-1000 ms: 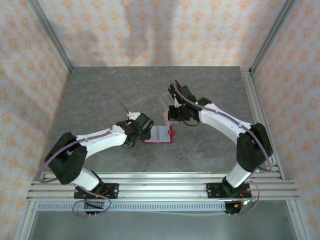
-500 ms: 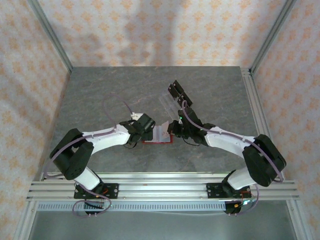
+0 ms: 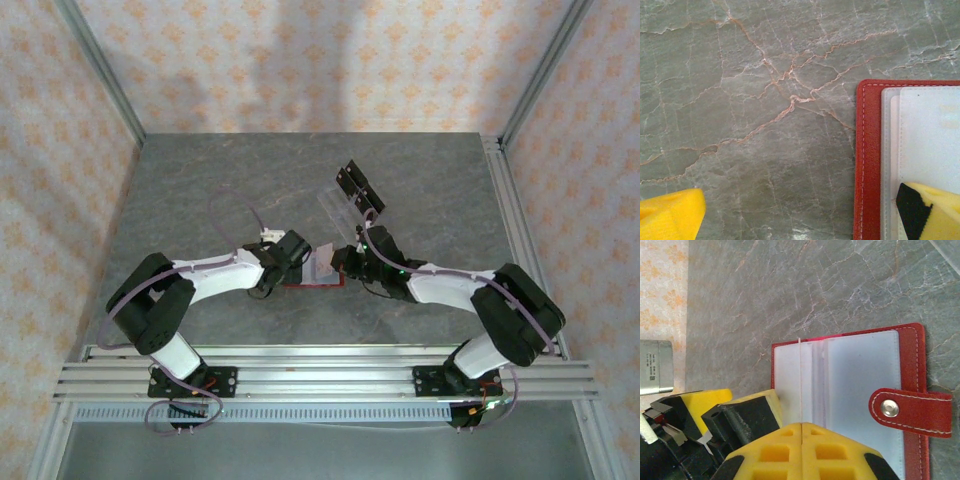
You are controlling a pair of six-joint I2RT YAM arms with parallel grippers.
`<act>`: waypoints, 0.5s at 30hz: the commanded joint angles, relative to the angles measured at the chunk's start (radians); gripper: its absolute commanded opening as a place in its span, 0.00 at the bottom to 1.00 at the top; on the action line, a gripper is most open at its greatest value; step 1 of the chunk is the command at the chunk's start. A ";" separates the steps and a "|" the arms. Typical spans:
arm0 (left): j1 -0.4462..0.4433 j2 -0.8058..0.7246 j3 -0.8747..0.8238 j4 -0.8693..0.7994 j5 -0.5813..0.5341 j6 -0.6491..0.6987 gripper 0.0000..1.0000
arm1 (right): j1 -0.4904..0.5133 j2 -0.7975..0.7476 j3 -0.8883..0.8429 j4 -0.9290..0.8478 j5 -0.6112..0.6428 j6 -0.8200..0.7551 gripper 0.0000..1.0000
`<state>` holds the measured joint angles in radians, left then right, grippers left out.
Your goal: Put the credit cards into the card holder
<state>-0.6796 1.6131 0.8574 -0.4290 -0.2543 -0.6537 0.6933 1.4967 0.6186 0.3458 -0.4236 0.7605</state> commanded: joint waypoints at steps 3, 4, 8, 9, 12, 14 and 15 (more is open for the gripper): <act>0.009 0.027 -0.015 -0.048 -0.045 -0.021 1.00 | 0.007 0.032 -0.035 0.134 -0.007 0.004 0.00; 0.010 0.027 -0.016 -0.047 -0.044 -0.022 1.00 | 0.006 0.038 -0.041 0.149 -0.010 0.004 0.00; 0.009 0.029 -0.017 -0.048 -0.042 -0.026 1.00 | 0.006 0.063 -0.065 0.226 -0.015 0.010 0.00; 0.009 0.030 -0.017 -0.048 -0.043 -0.027 1.00 | 0.006 0.069 -0.070 0.245 -0.016 0.012 0.00; 0.009 0.029 -0.019 -0.052 -0.044 -0.029 1.00 | 0.006 0.090 -0.078 0.287 -0.021 0.013 0.00; 0.009 0.028 -0.021 -0.051 -0.045 -0.030 1.00 | 0.006 0.104 -0.084 0.313 -0.021 0.015 0.00; 0.010 0.027 -0.022 -0.053 -0.045 -0.032 1.00 | 0.006 0.111 -0.086 0.328 -0.024 0.016 0.00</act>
<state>-0.6796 1.6176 0.8562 -0.4301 -0.2550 -0.6724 0.6933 1.5906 0.5446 0.5716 -0.4393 0.7708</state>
